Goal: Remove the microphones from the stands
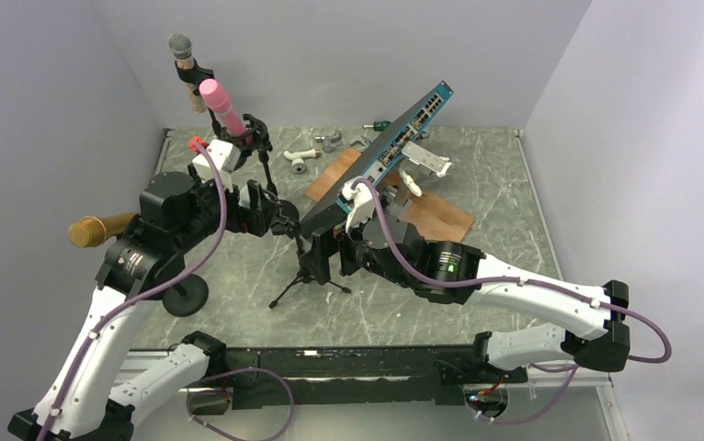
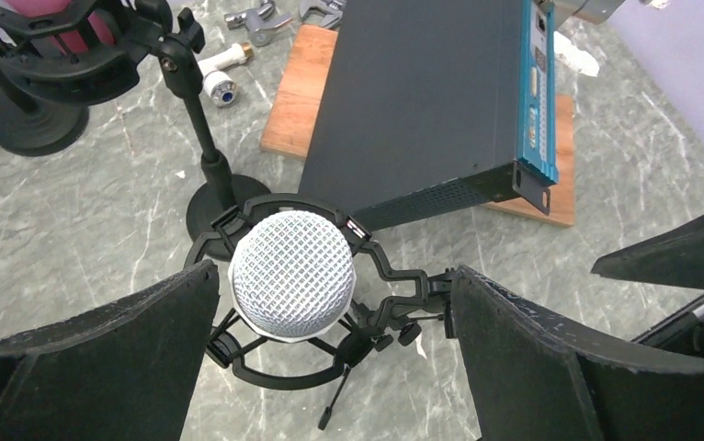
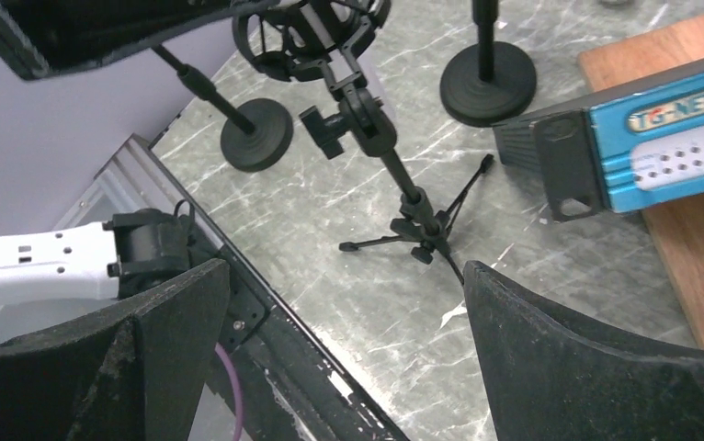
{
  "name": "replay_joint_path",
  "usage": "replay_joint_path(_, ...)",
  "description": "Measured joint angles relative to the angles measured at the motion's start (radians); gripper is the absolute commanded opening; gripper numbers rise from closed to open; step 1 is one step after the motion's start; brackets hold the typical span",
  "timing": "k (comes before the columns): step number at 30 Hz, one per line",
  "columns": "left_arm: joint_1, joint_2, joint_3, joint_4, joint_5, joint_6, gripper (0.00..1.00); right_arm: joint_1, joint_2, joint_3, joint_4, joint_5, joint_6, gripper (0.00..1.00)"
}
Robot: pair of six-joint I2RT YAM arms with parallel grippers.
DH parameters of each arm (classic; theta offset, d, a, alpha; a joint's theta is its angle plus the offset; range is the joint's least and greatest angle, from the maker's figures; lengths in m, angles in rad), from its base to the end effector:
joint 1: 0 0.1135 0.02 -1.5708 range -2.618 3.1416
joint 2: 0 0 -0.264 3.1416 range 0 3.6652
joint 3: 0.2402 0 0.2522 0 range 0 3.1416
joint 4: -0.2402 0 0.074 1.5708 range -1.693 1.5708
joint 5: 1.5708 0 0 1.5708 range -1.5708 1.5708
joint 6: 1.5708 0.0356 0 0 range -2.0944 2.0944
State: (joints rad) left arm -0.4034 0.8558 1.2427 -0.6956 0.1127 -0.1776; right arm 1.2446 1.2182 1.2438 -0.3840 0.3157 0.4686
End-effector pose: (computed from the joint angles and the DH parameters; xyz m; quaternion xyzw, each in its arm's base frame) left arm 0.1413 -0.0647 0.4276 0.1238 0.7973 -0.2123 0.5514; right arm 0.0980 0.2552 0.3897 -0.2241 0.7852 0.3405 0.4662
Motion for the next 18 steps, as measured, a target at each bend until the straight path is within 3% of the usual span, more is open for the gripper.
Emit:
replay_joint_path(12,-0.134,0.026,0.003,-0.027,-0.261,0.000,0.82,0.000,-0.071,-0.031,-0.019,0.122,0.031,1.00)
replay_joint_path(18,-0.139,0.041,0.003,-0.026,-0.295,0.001,0.65,0.000,-0.073,-0.031,-0.042,0.164,0.059,1.00)
